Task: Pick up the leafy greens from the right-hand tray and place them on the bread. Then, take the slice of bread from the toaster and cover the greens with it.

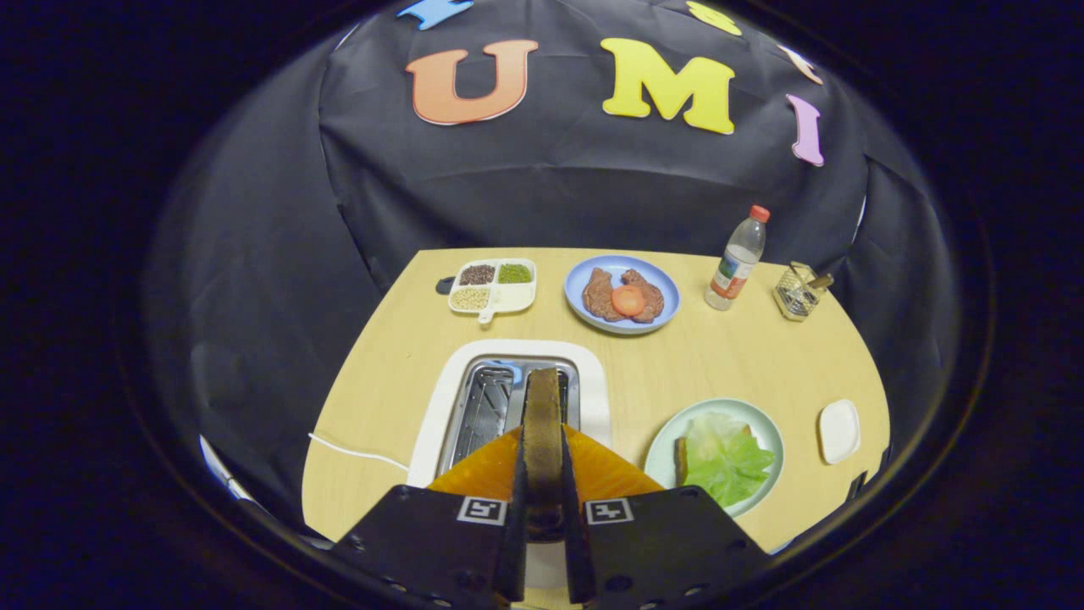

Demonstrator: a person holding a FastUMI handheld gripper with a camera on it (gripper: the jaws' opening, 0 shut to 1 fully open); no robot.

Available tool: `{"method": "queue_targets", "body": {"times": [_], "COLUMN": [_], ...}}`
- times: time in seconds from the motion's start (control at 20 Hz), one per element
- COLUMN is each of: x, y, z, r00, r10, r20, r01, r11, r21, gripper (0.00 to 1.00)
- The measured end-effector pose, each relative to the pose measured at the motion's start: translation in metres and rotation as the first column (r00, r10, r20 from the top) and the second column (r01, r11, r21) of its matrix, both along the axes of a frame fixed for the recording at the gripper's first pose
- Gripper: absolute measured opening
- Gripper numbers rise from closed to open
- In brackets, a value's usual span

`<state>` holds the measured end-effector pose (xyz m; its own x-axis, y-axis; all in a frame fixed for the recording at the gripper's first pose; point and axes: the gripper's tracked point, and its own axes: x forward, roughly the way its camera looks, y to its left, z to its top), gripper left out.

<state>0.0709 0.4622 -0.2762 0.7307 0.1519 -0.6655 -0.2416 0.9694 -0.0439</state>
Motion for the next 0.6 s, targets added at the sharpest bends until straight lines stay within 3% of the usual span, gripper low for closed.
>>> {"method": "queue_targets", "body": {"times": [0.25,0.3,0.4,0.6], "x": [-0.006,-0.005,-0.008,-0.008], "y": [-0.008,-0.012,-0.015,-0.033], "z": [0.031,0.036,0.042,0.077], "r00": [0.998,0.998,0.999,0.997], "r10": [0.029,0.024,0.037,0.016], "r20": [0.05,0.055,0.036,0.073], "r01": [-0.031,-0.026,-0.039,-0.027], "r11": [0.999,0.999,0.997,0.986], "r21": [0.034,0.037,0.061,0.163], "gripper": [0.19,0.12,0.12,0.12]}}
